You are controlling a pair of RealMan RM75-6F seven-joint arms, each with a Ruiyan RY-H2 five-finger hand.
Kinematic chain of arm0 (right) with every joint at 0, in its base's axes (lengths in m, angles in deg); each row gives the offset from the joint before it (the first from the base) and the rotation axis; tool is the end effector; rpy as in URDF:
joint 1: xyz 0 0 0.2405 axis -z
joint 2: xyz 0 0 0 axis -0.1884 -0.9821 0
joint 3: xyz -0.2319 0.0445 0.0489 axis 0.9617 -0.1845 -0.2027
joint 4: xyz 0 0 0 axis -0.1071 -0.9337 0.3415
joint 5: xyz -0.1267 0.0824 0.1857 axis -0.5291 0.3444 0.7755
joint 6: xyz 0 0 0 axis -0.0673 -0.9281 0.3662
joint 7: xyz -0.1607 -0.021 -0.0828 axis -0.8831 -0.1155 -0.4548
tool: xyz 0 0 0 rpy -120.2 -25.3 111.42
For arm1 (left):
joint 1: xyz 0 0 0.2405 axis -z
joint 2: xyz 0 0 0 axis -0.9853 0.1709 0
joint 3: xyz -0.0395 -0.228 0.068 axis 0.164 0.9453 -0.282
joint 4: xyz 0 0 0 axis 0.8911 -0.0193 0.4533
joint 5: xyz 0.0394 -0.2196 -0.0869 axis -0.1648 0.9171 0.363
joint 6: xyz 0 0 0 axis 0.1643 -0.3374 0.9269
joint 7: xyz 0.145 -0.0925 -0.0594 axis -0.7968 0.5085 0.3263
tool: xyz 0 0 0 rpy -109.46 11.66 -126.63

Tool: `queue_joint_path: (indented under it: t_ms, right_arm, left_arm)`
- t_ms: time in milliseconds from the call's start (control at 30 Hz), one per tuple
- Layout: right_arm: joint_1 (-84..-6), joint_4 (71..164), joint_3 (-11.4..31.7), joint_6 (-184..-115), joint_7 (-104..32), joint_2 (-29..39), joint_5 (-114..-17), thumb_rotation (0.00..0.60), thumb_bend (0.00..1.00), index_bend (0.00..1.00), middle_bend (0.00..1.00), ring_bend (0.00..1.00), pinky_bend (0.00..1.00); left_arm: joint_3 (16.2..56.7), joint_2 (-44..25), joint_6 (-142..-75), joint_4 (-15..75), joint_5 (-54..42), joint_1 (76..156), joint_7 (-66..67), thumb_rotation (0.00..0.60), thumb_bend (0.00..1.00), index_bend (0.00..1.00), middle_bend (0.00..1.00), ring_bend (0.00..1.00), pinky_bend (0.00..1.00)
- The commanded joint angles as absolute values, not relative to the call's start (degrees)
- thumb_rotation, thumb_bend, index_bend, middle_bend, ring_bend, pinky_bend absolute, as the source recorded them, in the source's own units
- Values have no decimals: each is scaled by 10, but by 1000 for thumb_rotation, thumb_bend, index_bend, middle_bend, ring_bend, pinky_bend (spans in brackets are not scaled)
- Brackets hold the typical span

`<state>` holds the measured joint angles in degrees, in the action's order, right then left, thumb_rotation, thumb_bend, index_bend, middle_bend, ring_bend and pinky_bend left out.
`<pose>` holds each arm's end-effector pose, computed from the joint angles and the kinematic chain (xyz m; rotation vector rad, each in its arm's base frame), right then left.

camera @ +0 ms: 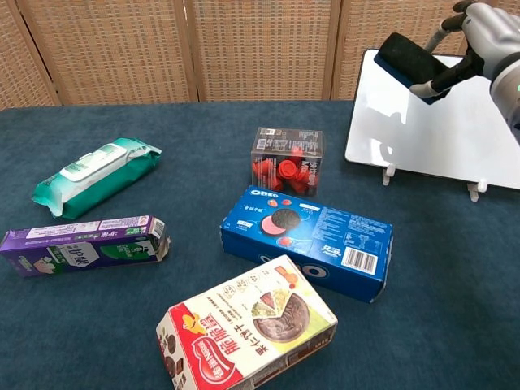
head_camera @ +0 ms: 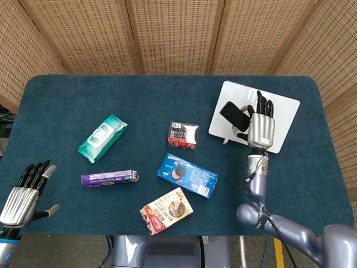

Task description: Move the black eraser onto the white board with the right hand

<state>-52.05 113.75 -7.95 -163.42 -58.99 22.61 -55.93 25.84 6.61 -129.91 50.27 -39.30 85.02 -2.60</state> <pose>-0.1482 -0.4396 0.0286 1.0620 -0.9365 1.1173 -0.2841 0.1952 0.0857 -1.5601 -0.8946 -0.9302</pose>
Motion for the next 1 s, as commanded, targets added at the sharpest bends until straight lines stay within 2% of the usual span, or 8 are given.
queue_joint_path:
  t_ms: [33,300,633,1000]
  right_arm:
    - [-528,1090,-86,-1609,-573,238,-547,600,260,535,21,0,0]
    - [-545,1016,-99,-1587,-535,258,-546,600,260,534,21,0,0]
    - [-570,901,-122,-1592,-480,299,-552,600,260,535,22,0,0]
    - [-573,816,-116,-1594,-442,332,-567,600,260,534,22,0,0]
  left_arm:
    - [258,66,-1295,503,-390,851,-21,600,137,0,0,0,0]
    - [259,62,-1287,500,-384,855,-23,600,137,0,0,0,0]
    - [261,58,-1283,496,-378,857,-26,600,138,0,0,0,0]
    - [257,58,-1276,497,-378,859,-20,600,137,0,0,0,0]
